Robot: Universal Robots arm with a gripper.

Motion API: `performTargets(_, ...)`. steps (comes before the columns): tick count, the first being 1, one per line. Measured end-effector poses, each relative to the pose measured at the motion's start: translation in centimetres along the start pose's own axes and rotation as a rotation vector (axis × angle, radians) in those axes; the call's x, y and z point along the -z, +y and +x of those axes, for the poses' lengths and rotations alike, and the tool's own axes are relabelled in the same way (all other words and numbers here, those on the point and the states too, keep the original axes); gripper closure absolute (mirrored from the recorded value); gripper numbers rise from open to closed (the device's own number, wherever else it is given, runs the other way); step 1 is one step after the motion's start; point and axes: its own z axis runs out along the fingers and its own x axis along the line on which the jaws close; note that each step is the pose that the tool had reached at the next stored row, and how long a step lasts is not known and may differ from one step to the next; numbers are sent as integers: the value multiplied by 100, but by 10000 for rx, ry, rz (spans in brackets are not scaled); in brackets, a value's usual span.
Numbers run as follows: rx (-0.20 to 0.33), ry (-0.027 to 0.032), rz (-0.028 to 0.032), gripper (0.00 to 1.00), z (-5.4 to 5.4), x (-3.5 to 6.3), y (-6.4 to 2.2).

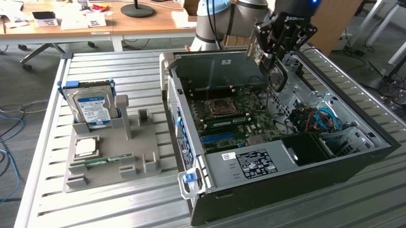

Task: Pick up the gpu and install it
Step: 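Pick up the gpu and move the gpu toward the slot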

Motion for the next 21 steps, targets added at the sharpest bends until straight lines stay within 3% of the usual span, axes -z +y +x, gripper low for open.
performTargets(14, 2, 0, 0, 73, -60, -1, 1)
performTargets(21, 0, 0, 0, 73, -149, -4, 3)
